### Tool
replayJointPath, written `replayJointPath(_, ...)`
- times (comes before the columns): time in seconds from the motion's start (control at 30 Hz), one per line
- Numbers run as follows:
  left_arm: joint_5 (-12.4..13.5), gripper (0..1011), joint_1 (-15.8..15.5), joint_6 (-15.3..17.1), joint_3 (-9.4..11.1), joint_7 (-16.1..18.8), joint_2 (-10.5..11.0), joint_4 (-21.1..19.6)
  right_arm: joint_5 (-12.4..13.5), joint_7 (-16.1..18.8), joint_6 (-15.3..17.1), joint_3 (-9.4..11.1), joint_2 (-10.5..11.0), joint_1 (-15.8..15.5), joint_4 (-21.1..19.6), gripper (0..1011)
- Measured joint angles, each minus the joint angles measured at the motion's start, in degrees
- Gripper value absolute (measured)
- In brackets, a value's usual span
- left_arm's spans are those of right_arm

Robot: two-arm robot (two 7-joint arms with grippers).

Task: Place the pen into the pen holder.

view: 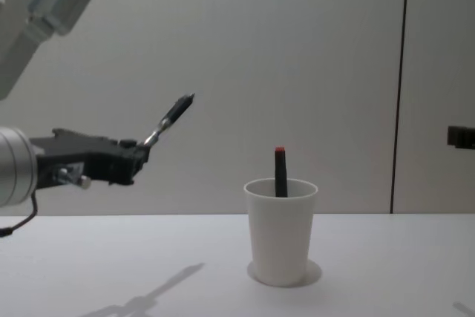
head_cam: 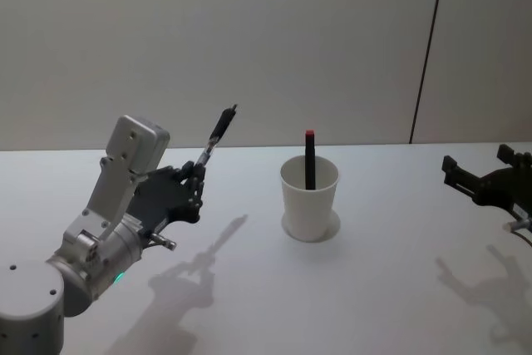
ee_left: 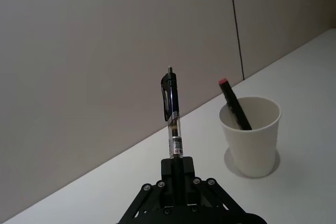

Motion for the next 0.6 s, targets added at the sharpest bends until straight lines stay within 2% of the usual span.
replayJointPath(0.23, -1.4, 129, -0.9, -4.5, -0.1, -4.8, 0.1, 1.0, 0.0, 0.0, 0.0, 0.0, 0.0, 0.0, 0.0, 1002)
replayJointPath(0.6, -3.0, 127, -3.0, -8.6, 0.4, -12.3, -0.5, 3.4, 0.0, 0.0, 0.0, 0.0, 0.0, 0.0, 0.0, 1002)
